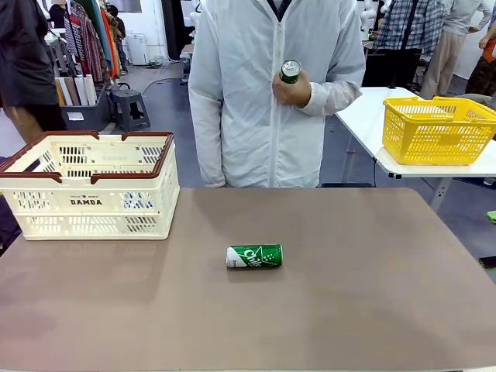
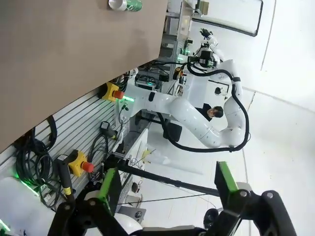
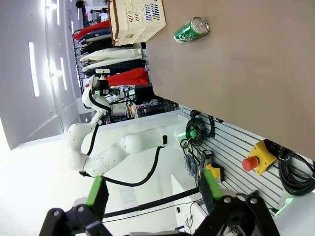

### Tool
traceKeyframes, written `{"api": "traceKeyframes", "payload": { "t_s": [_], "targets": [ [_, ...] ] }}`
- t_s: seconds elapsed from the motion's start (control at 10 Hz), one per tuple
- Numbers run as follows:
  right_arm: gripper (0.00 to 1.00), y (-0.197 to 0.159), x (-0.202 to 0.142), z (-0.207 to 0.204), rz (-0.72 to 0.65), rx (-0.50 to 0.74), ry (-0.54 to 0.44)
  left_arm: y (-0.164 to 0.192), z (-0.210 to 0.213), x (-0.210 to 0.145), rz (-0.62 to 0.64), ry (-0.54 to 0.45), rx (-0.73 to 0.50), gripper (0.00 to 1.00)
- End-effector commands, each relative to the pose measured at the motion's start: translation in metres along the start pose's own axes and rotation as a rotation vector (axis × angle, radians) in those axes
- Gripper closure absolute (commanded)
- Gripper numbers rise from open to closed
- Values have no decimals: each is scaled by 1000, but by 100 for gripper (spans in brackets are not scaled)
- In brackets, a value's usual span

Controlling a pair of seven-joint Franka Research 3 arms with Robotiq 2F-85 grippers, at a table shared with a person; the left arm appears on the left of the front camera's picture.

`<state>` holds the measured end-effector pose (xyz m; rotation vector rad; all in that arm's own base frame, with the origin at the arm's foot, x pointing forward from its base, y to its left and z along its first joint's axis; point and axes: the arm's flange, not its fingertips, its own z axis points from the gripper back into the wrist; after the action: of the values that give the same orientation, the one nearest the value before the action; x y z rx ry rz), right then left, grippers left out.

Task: Place the drinks into the Shopping basket.
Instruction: Pick up one drink and place it into the Shopping basket.

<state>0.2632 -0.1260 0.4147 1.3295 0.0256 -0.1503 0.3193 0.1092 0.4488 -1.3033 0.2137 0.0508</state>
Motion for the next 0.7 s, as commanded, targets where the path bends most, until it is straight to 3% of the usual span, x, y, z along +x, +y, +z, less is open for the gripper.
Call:
{"api": "traceKeyframes", "payload": {
  "t_s": [0.0, 0.6],
  "targets": [
    [0, 7, 1, 1, -10, 20, -11, 6, 0, -1, 14, -14, -17, 0],
    [0, 7, 1, 1, -10, 20, -11, 6, 0, -1, 14, -14, -17, 0]
  ]
}}
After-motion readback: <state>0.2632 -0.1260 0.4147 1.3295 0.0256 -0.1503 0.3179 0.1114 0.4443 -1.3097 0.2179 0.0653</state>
